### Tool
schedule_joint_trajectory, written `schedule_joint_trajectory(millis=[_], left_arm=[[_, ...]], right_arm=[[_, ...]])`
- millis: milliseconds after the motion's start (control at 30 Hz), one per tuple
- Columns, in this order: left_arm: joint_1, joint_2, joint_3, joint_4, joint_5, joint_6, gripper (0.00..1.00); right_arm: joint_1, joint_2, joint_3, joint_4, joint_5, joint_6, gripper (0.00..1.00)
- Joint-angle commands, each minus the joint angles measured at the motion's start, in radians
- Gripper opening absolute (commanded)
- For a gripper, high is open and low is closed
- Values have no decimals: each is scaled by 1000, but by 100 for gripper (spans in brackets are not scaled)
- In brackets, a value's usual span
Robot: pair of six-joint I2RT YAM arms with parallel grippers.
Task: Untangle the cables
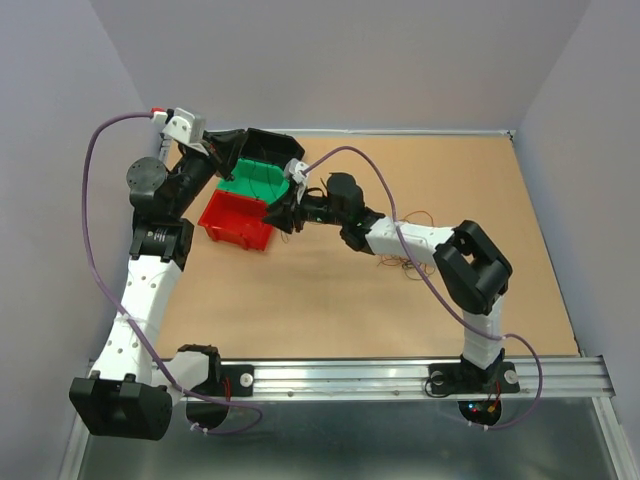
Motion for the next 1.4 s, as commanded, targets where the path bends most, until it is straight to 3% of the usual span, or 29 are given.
schedule_joint_trajectory(millis=[0, 33, 167, 300, 467, 567, 667, 700, 767, 800, 833, 900, 1100, 1200, 1233, 1300, 1367], left_arm=[[-6, -25, 1, 57, 32, -21, 0], [-6, -22, 7, 54, 18, -25, 0], [29, 57, 90, -32, -215, -48, 0], [166, 324, 199, -89, -157, -126, 0], [117, 603, 369, -230, -150, 7, 0], [-1, 613, 340, -270, -250, 67, 0], [-107, 575, 276, -264, -313, 113, 0], [-127, 570, 261, -273, -316, 113, 0], [-155, 559, 210, -288, -289, 112, 0], [-156, 552, 186, -295, -250, 112, 0], [-156, 544, 132, -295, -229, 138, 0], [-160, 509, 74, -278, -190, 149, 0], [-172, 386, -42, -258, -26, 172, 0], [-201, 284, -84, -256, 81, 210, 0], [-210, 253, -92, -256, 92, 222, 0], [-213, 159, -94, -249, 87, 227, 0], [-212, 98, -69, -229, 58, 221, 0]], right_arm=[[7, 25, 97, 77, 100, 32, 8], [7, 26, 97, 79, 89, 33, 1], [11, -69, -46, 166, -105, 26, 1], [37, -224, -237, 211, -245, 9, 1], [44, -368, -300, 335, -238, 78, 0], [44, -420, -346, 474, -112, 136, 1], [41, -455, -425, 677, 147, 217, 1], [40, -460, -452, 733, 328, 255, 1], [26, -451, -527, 936, 472, 268, 1], [18, -446, -538, 1023, 629, 271, 1], [6, -440, -535, 1022, 676, 271, 1], [-19, -405, -489, 987, 831, 245, 0], [-35, -218, -253, 696, 1047, 153, 1], [-87, -129, -41, 299, 976, 208, 1], [-106, -56, 135, -11, 907, 213, 1], [-126, 3, 230, -280, 826, 181, 1], [-121, 15, 199, -338, 693, 155, 0]])
